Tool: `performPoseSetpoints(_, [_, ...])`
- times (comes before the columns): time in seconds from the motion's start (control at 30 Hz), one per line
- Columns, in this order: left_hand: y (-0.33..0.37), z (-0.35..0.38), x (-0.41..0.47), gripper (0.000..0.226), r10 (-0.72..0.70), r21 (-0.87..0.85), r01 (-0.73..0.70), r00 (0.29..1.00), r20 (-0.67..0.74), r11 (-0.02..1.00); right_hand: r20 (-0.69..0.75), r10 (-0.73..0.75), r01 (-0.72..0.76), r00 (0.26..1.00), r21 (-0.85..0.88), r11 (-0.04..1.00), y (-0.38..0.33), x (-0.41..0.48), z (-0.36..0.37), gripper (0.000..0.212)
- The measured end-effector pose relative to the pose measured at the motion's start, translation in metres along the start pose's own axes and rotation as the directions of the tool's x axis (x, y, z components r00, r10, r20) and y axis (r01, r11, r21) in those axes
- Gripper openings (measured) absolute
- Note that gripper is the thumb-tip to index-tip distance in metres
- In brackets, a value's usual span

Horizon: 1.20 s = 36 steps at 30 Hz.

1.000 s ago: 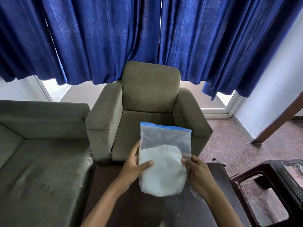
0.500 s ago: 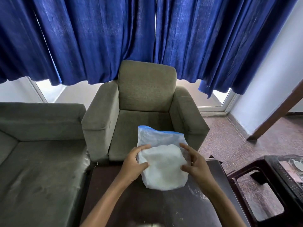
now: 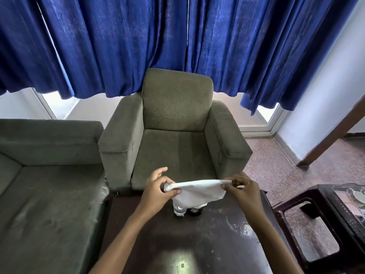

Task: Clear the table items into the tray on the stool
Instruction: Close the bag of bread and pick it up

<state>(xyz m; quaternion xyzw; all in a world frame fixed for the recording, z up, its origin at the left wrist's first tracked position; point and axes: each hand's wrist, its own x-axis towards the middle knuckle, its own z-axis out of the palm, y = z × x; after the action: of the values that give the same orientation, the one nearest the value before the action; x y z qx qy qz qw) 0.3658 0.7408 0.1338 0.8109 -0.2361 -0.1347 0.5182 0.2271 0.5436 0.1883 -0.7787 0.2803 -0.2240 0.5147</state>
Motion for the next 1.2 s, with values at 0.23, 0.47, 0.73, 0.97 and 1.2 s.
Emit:
performPoseSetpoints(0.23, [0.020, -0.003, -0.011, 0.015, -0.042, -0.279, 0.100, 0.977, 0.208, 0.955, 0.087, 0.131, -0.152, 0.988, 0.312, 0.938, 0.003, 0.000, -0.009, 0.002])
performPoseSetpoints(0.47, [0.019, 0.018, -0.022, 0.023, -0.260, -0.565, 0.243, 0.964, 0.052, 0.788, 0.409, 0.394, -0.567, 0.823, 0.637, 0.523, 0.038, -0.027, 0.020, 0.104])
performPoseSetpoints(0.73, [0.003, 0.047, -0.053, 0.065, -0.373, -0.582, 0.566, 0.824, 0.427, 0.584, 0.338, 0.485, -0.558, 0.807, 0.705, 0.437, 0.039, -0.031, 0.050, 0.060])
performPoseSetpoints(0.97, [0.010, 0.049, -0.040, 0.033, -0.338, -0.541, 0.629, 0.768, 0.544, 0.559, 0.147, 0.493, -0.483, 0.858, 0.560, 0.673, 0.042, -0.052, 0.033, 0.021])
performPoseSetpoints(1.2, [0.040, 0.110, -0.053, 0.045, -0.328, -0.536, 0.647, 0.750, 0.574, 0.542, -0.014, 0.590, -0.484, 0.808, 0.555, 0.676, 0.053, -0.087, -0.001, 0.022])
